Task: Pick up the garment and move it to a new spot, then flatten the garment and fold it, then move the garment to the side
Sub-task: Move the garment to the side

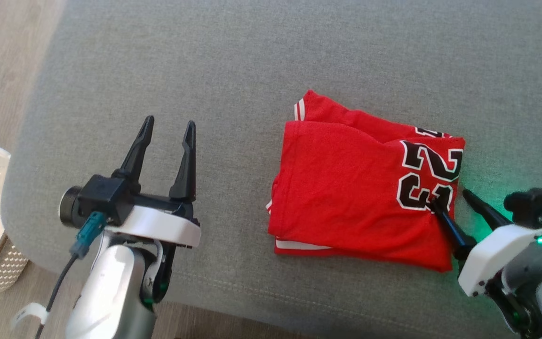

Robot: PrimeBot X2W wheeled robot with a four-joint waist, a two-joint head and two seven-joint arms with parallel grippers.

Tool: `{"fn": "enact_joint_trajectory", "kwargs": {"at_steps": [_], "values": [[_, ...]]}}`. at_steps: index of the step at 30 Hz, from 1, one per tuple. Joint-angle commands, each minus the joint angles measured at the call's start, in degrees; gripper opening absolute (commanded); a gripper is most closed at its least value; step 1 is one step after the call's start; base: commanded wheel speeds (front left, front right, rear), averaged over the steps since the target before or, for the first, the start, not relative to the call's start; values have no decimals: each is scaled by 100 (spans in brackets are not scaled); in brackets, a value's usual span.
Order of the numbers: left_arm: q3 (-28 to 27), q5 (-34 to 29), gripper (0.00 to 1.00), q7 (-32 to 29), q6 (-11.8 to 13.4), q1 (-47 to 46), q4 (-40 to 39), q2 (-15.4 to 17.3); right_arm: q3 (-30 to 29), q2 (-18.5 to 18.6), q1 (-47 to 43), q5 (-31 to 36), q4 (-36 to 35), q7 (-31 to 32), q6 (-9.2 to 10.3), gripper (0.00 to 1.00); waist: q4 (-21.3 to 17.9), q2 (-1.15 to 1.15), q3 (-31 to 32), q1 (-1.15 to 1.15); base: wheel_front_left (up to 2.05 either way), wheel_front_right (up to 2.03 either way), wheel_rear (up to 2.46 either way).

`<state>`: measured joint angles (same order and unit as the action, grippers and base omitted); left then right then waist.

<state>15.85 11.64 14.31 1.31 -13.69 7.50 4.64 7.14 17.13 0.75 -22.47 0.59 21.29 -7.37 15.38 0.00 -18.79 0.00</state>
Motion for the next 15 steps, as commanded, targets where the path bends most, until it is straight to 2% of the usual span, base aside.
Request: {"fn": "enact_joint_trajectory", "kwargs": {"at_steps": [1,2,9,15], "values": [[-224,-77,100,67,-21,-254,-214,38,162,106,87,-37,-106,129,-12,30,-19,0,-44,0,0,0,0],[-232,-90,100,67,-31,-260,-224,29,179,104,105,-52,-121,176,-12,0,-33,0,-57,0,0,0,0],[-311,-209,100,68,-93,-281,-276,10,226,173,301,-4,-277,87,-12,0,-341,0,-36,0,0,0,0],[-375,-312,100,68,-134,-263,-337,59,195,426,467,64,-343,-101,-12,0,-913,0,21,0,0,0,0]]}}
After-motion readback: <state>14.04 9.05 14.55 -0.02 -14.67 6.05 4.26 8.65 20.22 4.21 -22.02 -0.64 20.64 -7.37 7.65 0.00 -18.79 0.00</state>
